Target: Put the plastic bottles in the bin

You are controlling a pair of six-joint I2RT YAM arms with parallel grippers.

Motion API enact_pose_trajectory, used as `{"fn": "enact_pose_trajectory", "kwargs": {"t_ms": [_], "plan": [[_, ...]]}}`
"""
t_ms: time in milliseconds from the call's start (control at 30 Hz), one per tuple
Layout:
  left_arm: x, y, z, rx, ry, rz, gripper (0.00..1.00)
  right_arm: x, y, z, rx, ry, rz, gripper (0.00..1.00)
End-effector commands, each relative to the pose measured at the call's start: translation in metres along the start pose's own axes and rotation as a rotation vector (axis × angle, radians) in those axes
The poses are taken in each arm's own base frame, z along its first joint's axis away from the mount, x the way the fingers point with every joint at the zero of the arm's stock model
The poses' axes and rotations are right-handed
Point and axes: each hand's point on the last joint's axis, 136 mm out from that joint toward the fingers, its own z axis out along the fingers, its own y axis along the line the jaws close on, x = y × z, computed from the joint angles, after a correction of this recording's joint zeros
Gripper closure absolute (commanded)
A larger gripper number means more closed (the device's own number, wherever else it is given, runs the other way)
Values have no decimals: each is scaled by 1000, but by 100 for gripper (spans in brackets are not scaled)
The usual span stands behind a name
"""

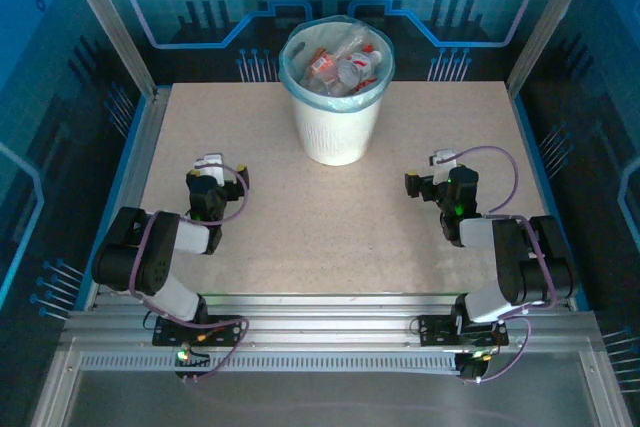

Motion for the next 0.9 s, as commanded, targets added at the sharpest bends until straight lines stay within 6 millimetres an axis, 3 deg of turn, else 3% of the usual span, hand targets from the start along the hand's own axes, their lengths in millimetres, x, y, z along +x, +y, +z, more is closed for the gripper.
{"fn": "enact_pose_trajectory", "kwargs": {"t_ms": [0,867], "plan": [[-6,5,0,-20,-13,-15,1,-6,-2,1,17,-15,9,0],[-7,5,1,-11,-10,-22,1,-6,-1,2,17,-14,6,0]]}}
